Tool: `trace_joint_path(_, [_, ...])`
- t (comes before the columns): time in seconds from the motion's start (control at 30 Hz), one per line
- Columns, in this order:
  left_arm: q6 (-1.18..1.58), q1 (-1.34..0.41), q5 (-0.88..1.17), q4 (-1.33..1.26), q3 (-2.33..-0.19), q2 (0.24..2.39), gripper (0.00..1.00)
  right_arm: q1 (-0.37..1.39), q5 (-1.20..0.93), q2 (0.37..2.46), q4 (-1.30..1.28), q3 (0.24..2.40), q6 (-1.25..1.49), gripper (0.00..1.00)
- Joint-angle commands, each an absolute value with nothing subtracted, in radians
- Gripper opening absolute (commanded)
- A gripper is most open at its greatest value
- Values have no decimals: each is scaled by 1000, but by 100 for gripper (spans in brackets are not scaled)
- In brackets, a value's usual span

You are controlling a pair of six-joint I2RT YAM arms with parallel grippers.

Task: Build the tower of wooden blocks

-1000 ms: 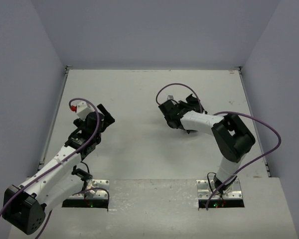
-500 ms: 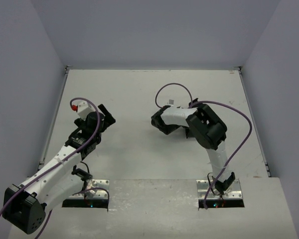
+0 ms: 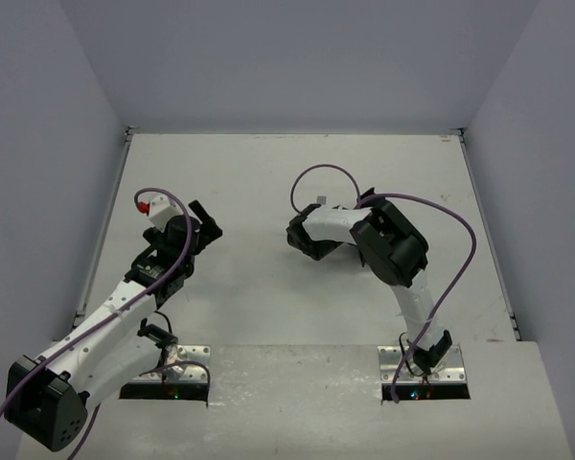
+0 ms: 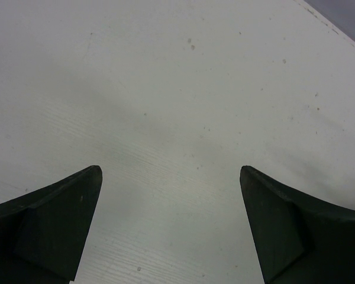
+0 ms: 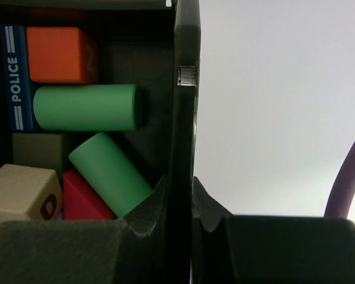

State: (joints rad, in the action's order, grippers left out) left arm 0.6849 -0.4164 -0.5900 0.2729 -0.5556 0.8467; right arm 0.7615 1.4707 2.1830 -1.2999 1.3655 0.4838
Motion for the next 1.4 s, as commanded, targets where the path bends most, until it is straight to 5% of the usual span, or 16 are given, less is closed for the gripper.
trace_joint_path(0.0, [676,-414,-591,242,-594,825,100,784,1554,2163,-1508,1358,300,1])
trace_joint_path(0.33, [678,-414,-585,258,-595,815,100,841,1311,2092,-1348,1390,-170,0])
trace_joint_path(1.03, [662,-414,-566,226,-628,953,100,851,1314,2168,-1372,1475,-80,0])
trace_joint_path(1.37, [658,-414,-557,212,-612,913,100,846,1556,1954,-1508,1528,400,4])
